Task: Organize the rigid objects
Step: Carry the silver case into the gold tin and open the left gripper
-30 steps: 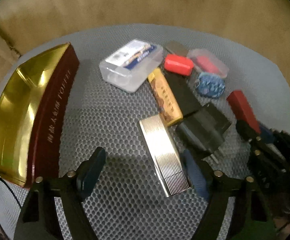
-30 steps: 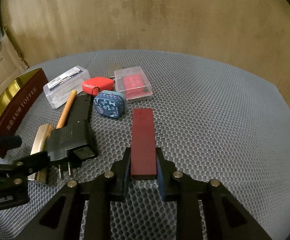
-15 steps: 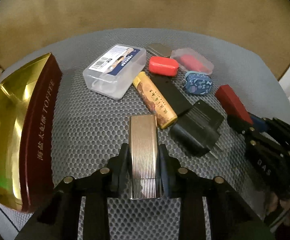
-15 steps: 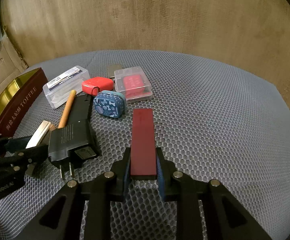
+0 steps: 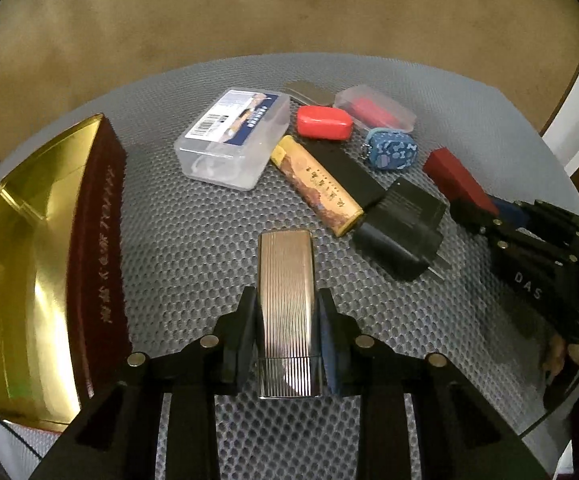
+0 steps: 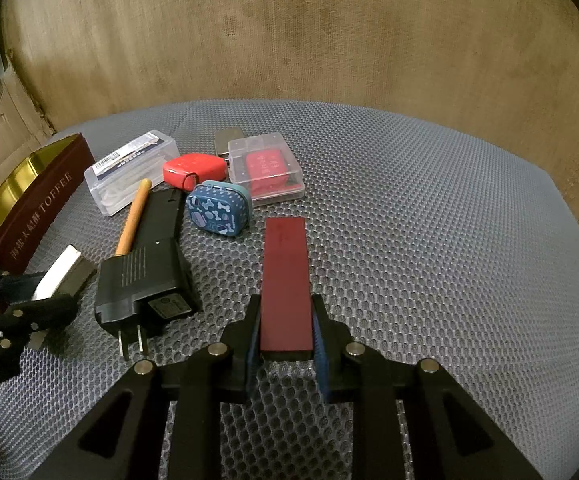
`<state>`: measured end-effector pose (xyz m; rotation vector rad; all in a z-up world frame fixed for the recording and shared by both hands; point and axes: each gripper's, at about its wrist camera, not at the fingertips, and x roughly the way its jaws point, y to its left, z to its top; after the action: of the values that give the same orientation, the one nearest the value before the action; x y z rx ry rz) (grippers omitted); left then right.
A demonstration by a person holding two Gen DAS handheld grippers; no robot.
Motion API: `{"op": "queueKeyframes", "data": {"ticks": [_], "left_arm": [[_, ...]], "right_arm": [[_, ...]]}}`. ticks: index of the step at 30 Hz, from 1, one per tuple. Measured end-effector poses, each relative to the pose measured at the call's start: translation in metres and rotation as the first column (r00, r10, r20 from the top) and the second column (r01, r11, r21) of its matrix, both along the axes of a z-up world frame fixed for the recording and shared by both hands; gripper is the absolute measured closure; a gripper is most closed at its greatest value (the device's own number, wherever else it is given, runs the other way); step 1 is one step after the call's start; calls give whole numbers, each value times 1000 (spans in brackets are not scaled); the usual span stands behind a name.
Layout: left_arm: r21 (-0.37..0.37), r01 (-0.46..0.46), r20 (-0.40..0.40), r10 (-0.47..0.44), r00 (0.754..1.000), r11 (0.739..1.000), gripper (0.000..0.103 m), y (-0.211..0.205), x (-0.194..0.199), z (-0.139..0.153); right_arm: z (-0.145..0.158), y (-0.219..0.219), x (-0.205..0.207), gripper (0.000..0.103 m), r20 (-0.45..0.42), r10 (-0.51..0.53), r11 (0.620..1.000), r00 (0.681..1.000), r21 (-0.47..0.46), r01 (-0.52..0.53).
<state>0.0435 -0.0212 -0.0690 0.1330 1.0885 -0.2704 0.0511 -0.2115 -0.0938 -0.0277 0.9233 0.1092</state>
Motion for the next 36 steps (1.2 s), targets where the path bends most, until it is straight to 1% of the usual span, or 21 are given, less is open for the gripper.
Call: {"op": "queueKeyframes", "data": {"ticks": [1,6,10,13,17,20,22,25,28,33,36], "left_arm": [[3,-5,2,5,1000,1000,77,1,6,-3],[-5,-37,11,38,999,999,77,14,3,13],[-13,-65,35,65,997,998,77,27,5,29],[-2,-101,53,101,993,995,77,42,12,38],[6,-164,71,163,984,986,77,76,22,47],[32,-226,77,223,972,974,77,105,32,50],[19,-258,77,256,964,966,77,126,39,53],[29,-312,79,309,948,950,77,151,52,53],[53,-329,74,325,943,943,77,167,65,46],[51,-321,10,321,947,946,77,189,87,26],[82,-323,19,322,946,943,77,195,93,21]], "right_arm": [[0,0,0,81,0,0,1000,1000,-1,0],[-1,3,1,81,0,-1,1000,1000,-7,1],[-1,4,1,81,1,-1,1000,1000,-12,1],[-2,5,2,81,1,-1,1000,1000,-15,1],[-2,5,2,80,2,-1,1000,1000,-18,1],[-3,6,2,81,2,-1,1000,1000,-21,1],[-3,6,2,81,2,-1,1000,1000,-23,1],[-3,7,2,80,3,-1,1000,1000,-30,1],[-4,9,2,80,4,0,999,1000,-40,1],[-4,12,1,80,5,-1,999,1000,-48,1],[-4,12,1,80,6,0,999,1000,-49,1]]}}
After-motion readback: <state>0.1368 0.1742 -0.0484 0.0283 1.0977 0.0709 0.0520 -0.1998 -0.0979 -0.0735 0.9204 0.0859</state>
